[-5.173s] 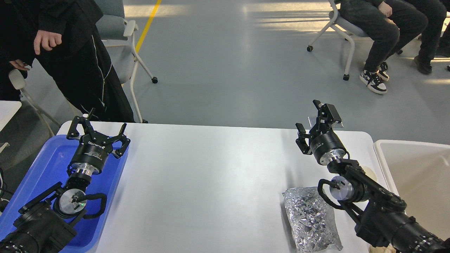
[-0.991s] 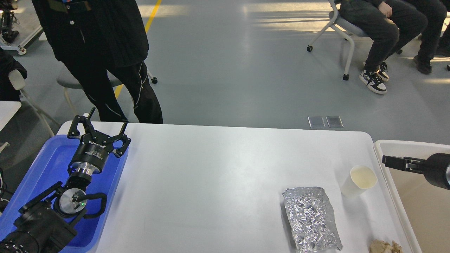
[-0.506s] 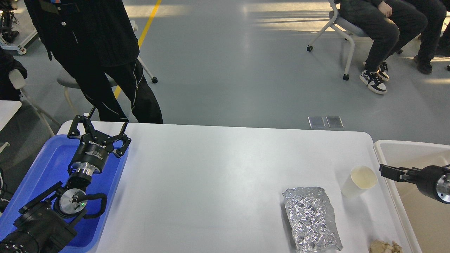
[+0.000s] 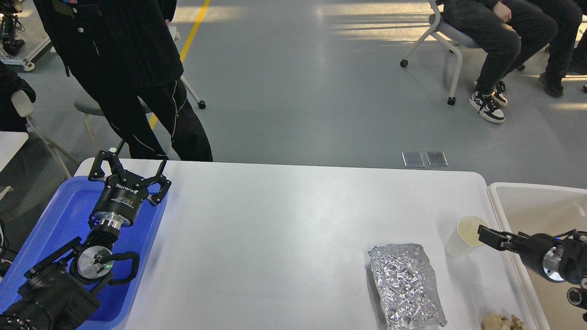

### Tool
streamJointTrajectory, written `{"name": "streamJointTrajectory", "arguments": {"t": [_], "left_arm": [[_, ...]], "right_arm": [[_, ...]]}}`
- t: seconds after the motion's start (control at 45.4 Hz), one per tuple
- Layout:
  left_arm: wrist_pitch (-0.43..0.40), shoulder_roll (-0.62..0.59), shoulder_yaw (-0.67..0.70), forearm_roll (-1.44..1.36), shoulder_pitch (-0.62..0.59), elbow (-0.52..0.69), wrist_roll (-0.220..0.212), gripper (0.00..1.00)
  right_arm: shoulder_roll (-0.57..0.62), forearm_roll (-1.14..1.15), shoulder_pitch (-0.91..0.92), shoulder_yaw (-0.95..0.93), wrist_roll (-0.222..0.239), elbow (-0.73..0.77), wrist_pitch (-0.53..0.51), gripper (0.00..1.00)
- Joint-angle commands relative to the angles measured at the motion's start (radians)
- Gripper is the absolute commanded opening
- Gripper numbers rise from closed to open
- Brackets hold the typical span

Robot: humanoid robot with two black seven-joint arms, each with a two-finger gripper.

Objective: Tidy desktop
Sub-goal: 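Bring the right gripper back down beside the small white cup, then close the right gripper around the small white cup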

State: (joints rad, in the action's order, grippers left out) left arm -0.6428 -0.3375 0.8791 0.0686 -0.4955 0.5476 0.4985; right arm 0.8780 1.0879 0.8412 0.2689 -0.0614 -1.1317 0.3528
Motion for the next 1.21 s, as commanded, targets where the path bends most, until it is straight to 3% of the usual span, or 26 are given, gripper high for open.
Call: {"name": "streamJointTrajectory", "arguments": {"t": [0.0,0.286,0.374,0.44,0.528,0.726,0.77,0.836,1.189], "left_arm": [[0.0,0.0,0.0,0.0,0.0,0.0,0.0,1.0],[0.0,0.0,0.0,0.0,0.0,0.0,0.0,1.0],[0.0,0.0,0.0,0.0,0.0,0.0,0.0,1.0],[0.0,0.0,0.0,0.0,0.0,0.0,0.0,1.0],[0.0,0.0,0.0,-0.001,0.0,0.0,0.0,1.0],[0.0,0.0,0.0,-0.001,0.0,0.0,0.0,1.0],[0.0,0.0,0.0,0.0,0.0,0.0,0.0,1.0],[0.0,0.0,0.0,-0.001,0.0,0.0,0.0,1.0],[0.0,0.0,0.0,-0.001,0.0,0.0,0.0,1.0]], "right_arm": [[-0.05,-0.013,-0.039,-0.011,0.0,0.073,0.021,1.0],[-0.076,-0.056,-0.037,-0.011,-0.003,0.092,0.018,0.95],[-0.088,-0.059,-0.037,-0.011,-0.003,0.092,0.017,0.83],[-0.094,-0.062,-0.037,-0.01,-0.002,0.09,0.015,0.69],[-0.103,-0.068,-0.039,-0.011,-0.002,0.092,0.018,0.63],[-0.114,-0.129,-0.034,-0.01,-0.003,0.093,0.017,0.3],[-0.114,-0.129,-0.034,-0.01,-0.003,0.092,0.015,0.26],[-0.114,-0.132,-0.031,-0.01,-0.003,0.087,0.014,0.01],[-0.093,-0.138,-0.004,-0.01,-0.046,0.082,0.011,0.0]]}}
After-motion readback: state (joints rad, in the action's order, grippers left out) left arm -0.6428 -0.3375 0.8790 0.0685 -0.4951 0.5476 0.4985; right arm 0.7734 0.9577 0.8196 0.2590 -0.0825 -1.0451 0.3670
